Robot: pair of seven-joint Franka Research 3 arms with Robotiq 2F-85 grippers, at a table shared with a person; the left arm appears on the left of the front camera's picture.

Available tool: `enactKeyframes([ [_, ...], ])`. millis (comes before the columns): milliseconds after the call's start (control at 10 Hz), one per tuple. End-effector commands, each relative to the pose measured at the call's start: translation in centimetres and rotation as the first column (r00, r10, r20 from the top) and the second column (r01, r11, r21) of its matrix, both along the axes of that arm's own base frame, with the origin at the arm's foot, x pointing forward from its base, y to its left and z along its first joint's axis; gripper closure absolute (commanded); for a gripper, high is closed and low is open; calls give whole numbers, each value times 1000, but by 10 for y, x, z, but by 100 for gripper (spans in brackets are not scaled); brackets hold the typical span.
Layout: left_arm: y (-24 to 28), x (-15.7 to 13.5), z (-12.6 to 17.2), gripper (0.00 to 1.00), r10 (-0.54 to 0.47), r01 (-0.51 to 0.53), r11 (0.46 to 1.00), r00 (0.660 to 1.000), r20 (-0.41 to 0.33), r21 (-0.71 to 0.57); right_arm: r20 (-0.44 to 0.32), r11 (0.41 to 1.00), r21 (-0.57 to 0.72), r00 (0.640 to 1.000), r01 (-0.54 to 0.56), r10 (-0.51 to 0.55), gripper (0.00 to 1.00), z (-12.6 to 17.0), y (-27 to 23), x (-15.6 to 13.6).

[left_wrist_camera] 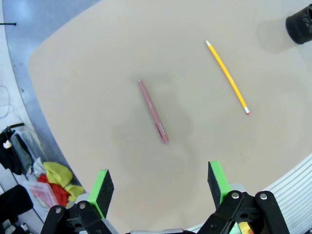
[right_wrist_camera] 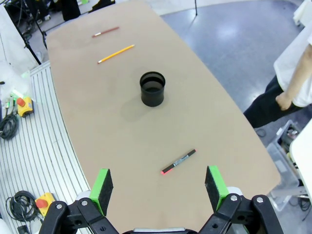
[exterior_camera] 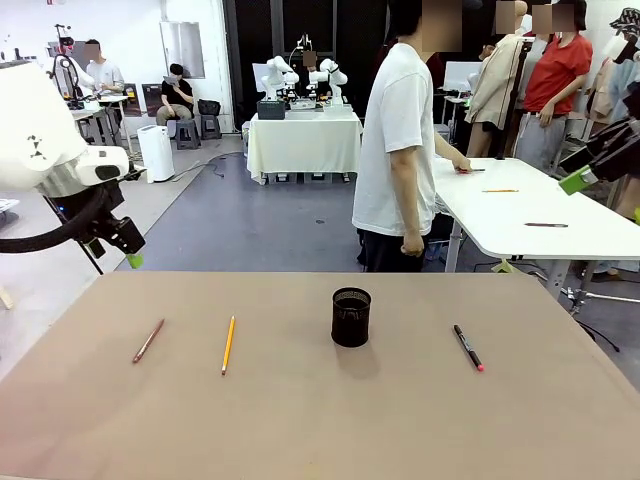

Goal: Place the pens into the pen holder.
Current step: Pick up a writing instrument from the table and place it into the Pen holder.

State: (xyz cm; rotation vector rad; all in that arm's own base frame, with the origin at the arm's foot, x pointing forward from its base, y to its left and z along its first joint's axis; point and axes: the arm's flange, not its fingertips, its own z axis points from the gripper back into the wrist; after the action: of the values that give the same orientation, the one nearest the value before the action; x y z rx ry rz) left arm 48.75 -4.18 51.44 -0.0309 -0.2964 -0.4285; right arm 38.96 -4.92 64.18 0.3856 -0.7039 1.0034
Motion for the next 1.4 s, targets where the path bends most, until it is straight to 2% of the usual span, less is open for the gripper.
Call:
enactKeyframes([
  [0, 1, -6, 8, 0, 3, -3, 1000, 1000, -1, -7, 6, 1000, 11, 1000, -9, 9, 0, 2, 1, -1],
  [300, -1, -3, 5, 0, -3, 3, 1000, 1000, 3, -1, 6, 1000, 11, 1000, -9, 9, 0, 2, 1, -1],
  [400, 1, 16, -13, 0, -22, 15, 998, 993, -116, -67, 6, 1000, 11, 1000, -9, 9, 0, 2, 1, -1],
  [700, -3, 45, -70, 0, 6, -11, 1000, 977, -211, -20, 6, 1000, 11, 1000, -9, 9, 0, 2, 1, -1],
  [900, 7, 57, -98, 0, 61, -60, 998, 982, -179, 13, 6, 1000, 11, 1000, -9, 9, 0, 2, 1, -1],
  [1100, 14, 76, -136, 0, 91, -94, 996, 980, -178, -4, 6, 1000, 11, 1000, -9, 9, 0, 2, 1, -1],
  [1300, 16, 92, -161, 0, 122, -128, 992, 977, -177, -19, 6, 1000, 11, 1000, -9, 9, 0, 2, 1, -1],
])
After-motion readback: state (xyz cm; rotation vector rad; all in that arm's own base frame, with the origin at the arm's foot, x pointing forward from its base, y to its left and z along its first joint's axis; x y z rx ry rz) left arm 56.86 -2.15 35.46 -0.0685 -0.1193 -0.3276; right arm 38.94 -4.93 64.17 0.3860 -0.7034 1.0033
